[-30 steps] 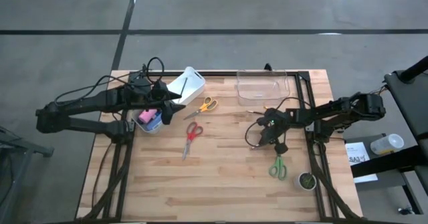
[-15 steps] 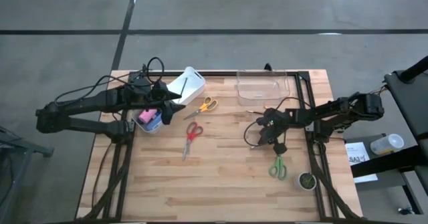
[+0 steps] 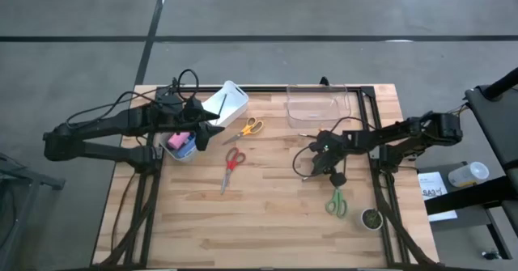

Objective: Pick & Place Paint Supplies
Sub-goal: Put the bottom left silver paint brush into the white bin

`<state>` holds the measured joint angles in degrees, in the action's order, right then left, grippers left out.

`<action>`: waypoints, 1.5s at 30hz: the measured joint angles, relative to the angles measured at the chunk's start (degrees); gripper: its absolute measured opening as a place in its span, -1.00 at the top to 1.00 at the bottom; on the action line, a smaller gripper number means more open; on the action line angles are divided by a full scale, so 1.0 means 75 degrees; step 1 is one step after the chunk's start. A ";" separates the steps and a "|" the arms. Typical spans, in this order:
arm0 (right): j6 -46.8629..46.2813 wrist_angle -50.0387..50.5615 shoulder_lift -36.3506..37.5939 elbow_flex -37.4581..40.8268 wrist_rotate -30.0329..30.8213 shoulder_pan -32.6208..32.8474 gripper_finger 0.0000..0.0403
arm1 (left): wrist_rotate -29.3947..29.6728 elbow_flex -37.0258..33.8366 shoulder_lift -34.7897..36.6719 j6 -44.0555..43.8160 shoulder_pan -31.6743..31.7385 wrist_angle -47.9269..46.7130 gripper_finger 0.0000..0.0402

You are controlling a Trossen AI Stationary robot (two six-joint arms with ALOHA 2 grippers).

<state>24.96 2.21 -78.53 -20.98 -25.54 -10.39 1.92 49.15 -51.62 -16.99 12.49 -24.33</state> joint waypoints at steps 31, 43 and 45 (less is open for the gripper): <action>-0.0106 0.0657 0.0004 -0.1654 -0.0376 -0.0248 0.89 | 0.0001 0.0002 0.0000 0.0000 0.0000 0.0000 -0.35; 0.1706 0.1255 -0.0967 -0.3999 -0.0388 -0.0998 0.89 | 0.0002 0.0002 0.0000 0.0002 0.0000 -0.0001 -0.35; 0.2051 0.1415 -0.1368 -0.4522 -0.0398 -0.1072 0.89 | 0.0000 0.0000 0.0000 0.0002 0.0000 0.0000 -0.35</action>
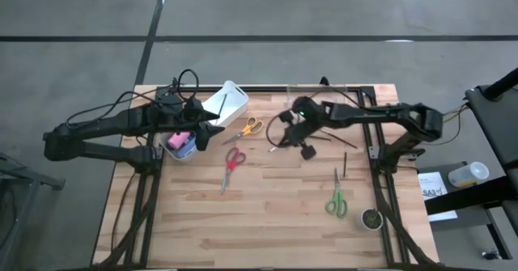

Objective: Pick & Place Paint Supplies
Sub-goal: Put the bottom left silver paint brush into the white bin

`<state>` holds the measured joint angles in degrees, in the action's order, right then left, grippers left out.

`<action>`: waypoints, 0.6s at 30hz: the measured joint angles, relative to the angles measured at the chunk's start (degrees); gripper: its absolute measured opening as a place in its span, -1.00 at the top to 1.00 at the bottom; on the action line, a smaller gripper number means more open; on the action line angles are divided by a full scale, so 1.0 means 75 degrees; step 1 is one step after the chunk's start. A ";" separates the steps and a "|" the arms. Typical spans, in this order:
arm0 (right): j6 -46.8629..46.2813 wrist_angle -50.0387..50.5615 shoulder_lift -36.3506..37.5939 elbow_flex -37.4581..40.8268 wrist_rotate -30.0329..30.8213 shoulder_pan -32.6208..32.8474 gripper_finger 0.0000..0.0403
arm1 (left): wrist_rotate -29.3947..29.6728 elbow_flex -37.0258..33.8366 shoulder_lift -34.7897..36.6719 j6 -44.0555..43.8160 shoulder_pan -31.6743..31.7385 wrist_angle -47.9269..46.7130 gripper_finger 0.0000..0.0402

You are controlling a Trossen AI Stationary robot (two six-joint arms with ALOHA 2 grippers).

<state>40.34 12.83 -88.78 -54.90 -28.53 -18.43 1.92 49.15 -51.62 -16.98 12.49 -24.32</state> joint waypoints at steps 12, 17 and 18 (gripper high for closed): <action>0.1711 0.0924 -0.2559 -0.3418 0.0005 -0.0364 0.89 | 0.0002 -0.0001 0.0000 -0.0001 0.0000 0.0000 -0.35; 0.2375 0.1492 -0.3417 -0.4678 0.0025 -0.0536 0.89 | 0.0000 0.0000 0.0000 -0.0002 0.0000 -0.0002 -0.35; 0.2477 0.1584 -0.3571 -0.4920 0.0026 -0.0570 0.89 | 0.0000 0.0001 0.0000 -0.0002 0.0000 0.0001 -0.35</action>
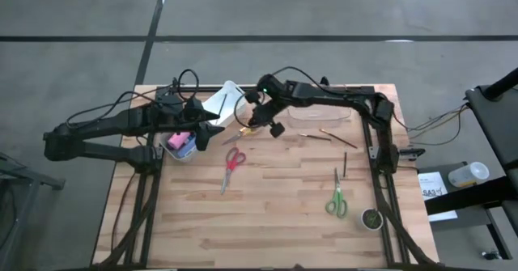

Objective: Pick & Place Paint Supplies
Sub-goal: Put the bottom left silver paint brush into the white bin

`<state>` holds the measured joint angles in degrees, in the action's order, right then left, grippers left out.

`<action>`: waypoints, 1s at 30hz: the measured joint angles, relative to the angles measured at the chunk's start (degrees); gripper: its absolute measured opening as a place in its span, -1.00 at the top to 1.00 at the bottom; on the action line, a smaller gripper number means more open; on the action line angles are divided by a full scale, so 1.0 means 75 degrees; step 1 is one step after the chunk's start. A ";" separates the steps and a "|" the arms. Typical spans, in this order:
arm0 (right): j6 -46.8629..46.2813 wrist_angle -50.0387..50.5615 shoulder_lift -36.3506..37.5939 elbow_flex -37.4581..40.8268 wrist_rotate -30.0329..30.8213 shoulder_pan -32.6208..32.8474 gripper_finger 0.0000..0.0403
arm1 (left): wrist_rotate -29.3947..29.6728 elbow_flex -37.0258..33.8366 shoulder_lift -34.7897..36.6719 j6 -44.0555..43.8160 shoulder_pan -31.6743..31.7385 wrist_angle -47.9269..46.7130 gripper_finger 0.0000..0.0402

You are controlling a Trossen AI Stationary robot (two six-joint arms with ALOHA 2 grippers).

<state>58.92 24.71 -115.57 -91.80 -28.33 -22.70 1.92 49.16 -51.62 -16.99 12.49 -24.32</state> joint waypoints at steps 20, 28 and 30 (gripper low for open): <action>0.1149 0.1775 -0.2961 -0.4852 -0.0019 -0.0259 0.89 | 0.0002 -0.0002 0.0000 0.0000 0.0000 0.0000 -0.35; 0.1244 0.1591 -0.3631 -0.5720 -0.0045 -0.0259 0.89 | -0.0001 -0.0002 0.0000 0.0001 0.0000 -0.0003 -0.35; 0.1253 0.1487 -0.3688 -0.5714 -0.0046 -0.0259 0.89 | 0.0001 0.0000 0.0000 0.0003 0.0000 -0.0003 -0.35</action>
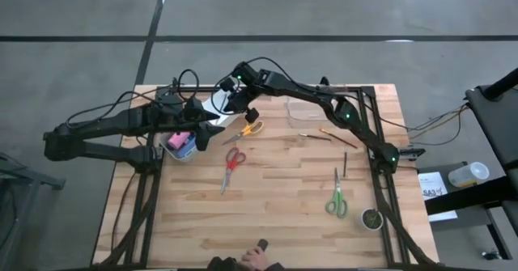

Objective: Pick & Place Paint Supplies
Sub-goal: Put the bottom left silver paint brush into the white bin

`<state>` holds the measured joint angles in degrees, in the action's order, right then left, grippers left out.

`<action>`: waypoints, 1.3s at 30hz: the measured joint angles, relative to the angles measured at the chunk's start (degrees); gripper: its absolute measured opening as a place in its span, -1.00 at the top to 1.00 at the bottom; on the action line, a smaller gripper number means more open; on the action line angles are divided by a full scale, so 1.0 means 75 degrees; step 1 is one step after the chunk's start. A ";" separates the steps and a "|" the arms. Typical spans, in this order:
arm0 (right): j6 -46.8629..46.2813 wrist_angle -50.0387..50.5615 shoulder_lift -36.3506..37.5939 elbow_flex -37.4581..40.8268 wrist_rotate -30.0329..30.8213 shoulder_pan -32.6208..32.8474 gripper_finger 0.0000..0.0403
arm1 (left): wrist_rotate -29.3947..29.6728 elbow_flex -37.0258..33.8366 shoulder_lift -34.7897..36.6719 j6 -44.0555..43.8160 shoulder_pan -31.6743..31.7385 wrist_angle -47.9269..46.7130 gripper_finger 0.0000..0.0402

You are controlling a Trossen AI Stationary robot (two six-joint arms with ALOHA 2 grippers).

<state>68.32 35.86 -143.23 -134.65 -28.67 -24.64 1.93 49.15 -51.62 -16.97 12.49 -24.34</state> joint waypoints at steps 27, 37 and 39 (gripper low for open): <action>-0.0510 -0.1202 -0.0796 -0.0002 0.0074 -0.0078 0.89 | 0.0067 0.0000 0.0000 0.0021 0.0003 -0.0012 -0.35; -0.1210 -0.1370 -0.0796 -0.0002 0.0023 -0.0128 0.87 | 0.0217 0.0000 0.0000 0.0032 0.0000 -0.0009 -0.35; -0.1149 -0.1379 -0.0796 -0.0002 -0.0003 -0.0128 0.81 | 0.0252 0.0000 0.0000 0.0033 0.0001 -0.0007 -0.35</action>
<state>59.70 25.51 -149.21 -134.67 -28.70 -25.61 3.82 49.15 -51.62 -16.72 12.50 -24.39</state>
